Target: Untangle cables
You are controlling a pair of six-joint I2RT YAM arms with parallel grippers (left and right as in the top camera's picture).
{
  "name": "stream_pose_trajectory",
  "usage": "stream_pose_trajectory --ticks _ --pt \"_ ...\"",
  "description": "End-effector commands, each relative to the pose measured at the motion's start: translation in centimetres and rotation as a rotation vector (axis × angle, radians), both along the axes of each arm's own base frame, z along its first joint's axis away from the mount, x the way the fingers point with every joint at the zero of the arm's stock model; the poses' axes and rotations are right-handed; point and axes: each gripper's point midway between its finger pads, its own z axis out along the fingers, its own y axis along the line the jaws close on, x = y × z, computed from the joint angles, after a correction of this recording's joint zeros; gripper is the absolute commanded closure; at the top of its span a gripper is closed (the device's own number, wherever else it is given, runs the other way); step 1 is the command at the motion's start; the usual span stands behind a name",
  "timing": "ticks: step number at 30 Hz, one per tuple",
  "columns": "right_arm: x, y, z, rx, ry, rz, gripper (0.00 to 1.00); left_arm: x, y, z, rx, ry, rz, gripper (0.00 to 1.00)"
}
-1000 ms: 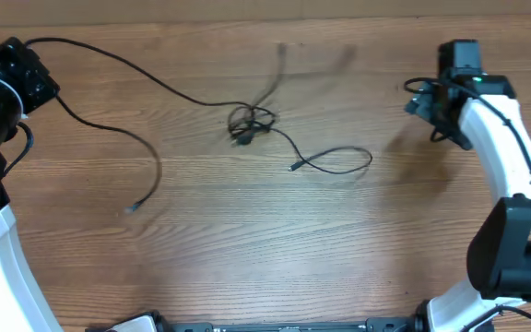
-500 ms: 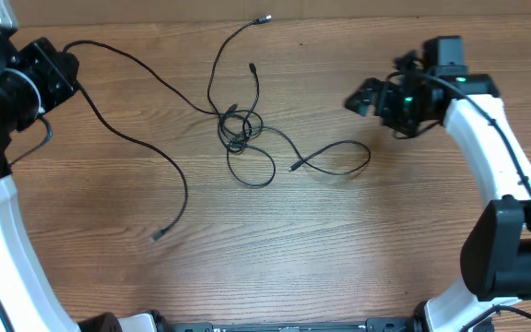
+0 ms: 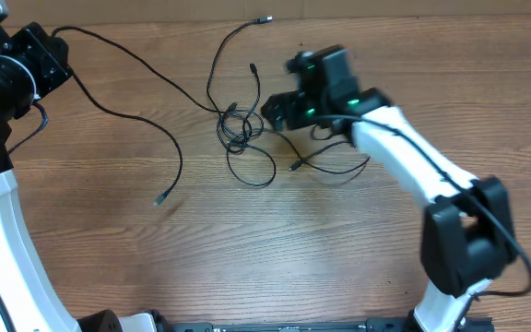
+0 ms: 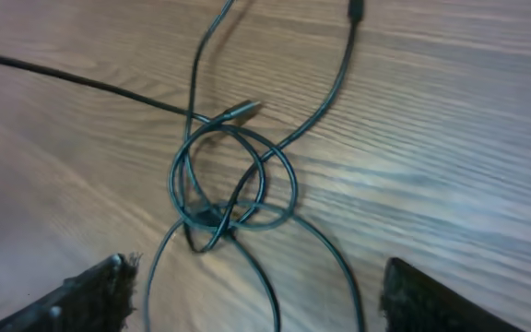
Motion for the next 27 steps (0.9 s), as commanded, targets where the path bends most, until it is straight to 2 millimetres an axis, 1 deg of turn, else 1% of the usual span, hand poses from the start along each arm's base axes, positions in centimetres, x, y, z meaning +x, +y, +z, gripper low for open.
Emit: stream_pose_trajectory --ticks 1,6,9,10,12,15,17,19,22,24,27 --pt "0.5 1.9 -3.7 -0.096 -0.055 0.06 0.17 -1.8 0.2 2.5 0.034 -0.067 0.046 0.96" --pt "0.7 4.9 -6.4 -0.082 -0.085 0.104 0.12 -3.1 -0.1 3.9 0.048 -0.111 0.049 0.96" --pt "0.6 5.9 -8.0 -0.09 -0.089 0.117 0.13 -4.0 -0.4 4.8 0.055 -0.138 0.049 0.96" --pt "0.6 6.0 -8.6 -0.105 -0.092 0.111 0.19 -4.4 -0.5 5.1 0.056 -0.148 0.048 0.96" --pt "0.9 5.8 -10.0 -0.147 -0.097 0.09 0.22 -5.2 -0.7 5.8 0.053 -0.169 0.054 0.96" --pt "1.2 4.9 -12.3 -0.229 -0.099 0.048 0.3 -6.3 -1.1 6.7 0.047 -0.198 0.06 0.96" --pt "1.5 3.6 -13.9 -0.299 -0.094 -0.001 0.37 -7.1 -1.2 7.3 0.055 -0.218 0.065 0.96" --pt "1.8 2.0 -14.9 -0.378 -0.098 -0.05 0.45 -7.9 -1.1 7.8 0.069 -0.234 0.083 0.96" --pt "2.0 -0.9 -16.1 -0.478 -0.077 -0.117 0.53 -8.8 -0.1 8.0 0.104 -0.236 0.149 0.96" --pt "2.0 -4.1 -16.7 -0.542 -0.026 -0.22 0.58 -9.6 1.0 7.9 0.135 -0.223 0.216 0.96" --pt "1.7 -9.5 -17.5 -0.591 0.084 -0.359 0.6 -10.7 2.6 7.7 0.182 -0.201 0.314 0.96"
